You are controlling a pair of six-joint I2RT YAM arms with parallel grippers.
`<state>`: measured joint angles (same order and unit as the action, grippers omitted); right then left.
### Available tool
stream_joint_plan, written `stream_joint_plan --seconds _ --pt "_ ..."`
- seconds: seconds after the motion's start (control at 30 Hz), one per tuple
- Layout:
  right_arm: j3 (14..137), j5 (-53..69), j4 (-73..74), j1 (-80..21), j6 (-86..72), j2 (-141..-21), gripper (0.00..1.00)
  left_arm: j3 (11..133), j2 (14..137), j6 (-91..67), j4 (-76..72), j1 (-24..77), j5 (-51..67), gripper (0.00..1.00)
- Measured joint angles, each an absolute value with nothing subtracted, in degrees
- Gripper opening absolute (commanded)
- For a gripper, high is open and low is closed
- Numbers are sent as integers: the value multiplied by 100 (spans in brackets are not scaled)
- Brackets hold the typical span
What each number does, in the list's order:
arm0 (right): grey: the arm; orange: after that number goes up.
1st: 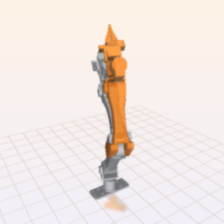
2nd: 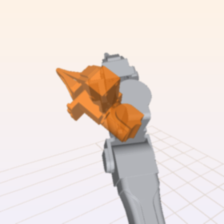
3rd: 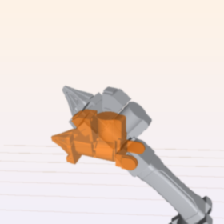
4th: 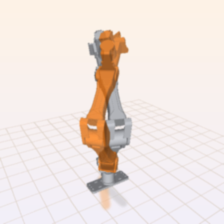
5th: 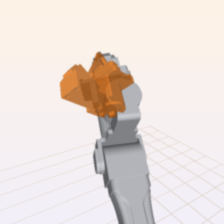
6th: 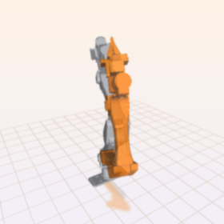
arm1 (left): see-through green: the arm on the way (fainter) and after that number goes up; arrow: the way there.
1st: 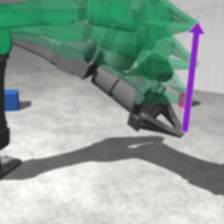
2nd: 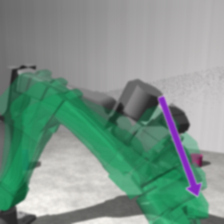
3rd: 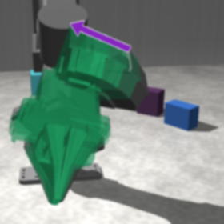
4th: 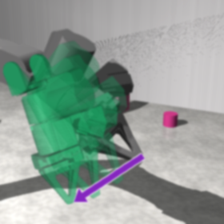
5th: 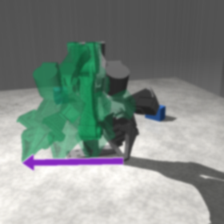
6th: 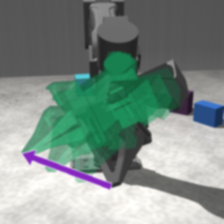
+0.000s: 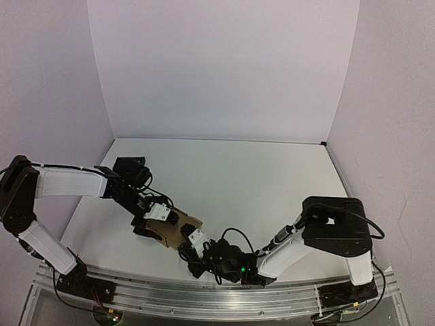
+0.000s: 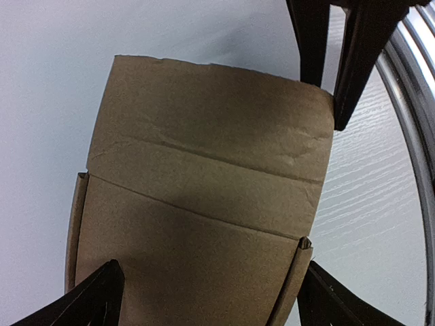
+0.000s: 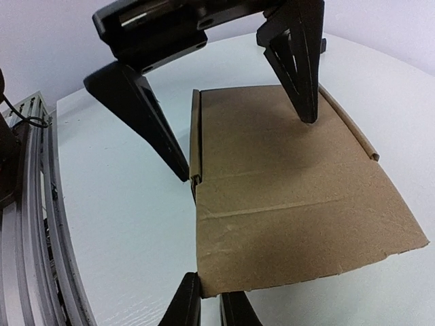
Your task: Fold the paper box
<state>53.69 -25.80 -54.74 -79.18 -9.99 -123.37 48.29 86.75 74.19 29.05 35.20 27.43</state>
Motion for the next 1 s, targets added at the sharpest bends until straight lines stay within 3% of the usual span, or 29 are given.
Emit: stream_joint_plan --seconds 0.3,1.0 --pt "5492 -2852 -5441 -7953 -766 -12477 12 5530 8729 6654 4009 3463 3432 97" --pt "5599 -3027 -5437 -7953 -618 -12595 13 7054 9069 2710 4300 2358 3752 100"
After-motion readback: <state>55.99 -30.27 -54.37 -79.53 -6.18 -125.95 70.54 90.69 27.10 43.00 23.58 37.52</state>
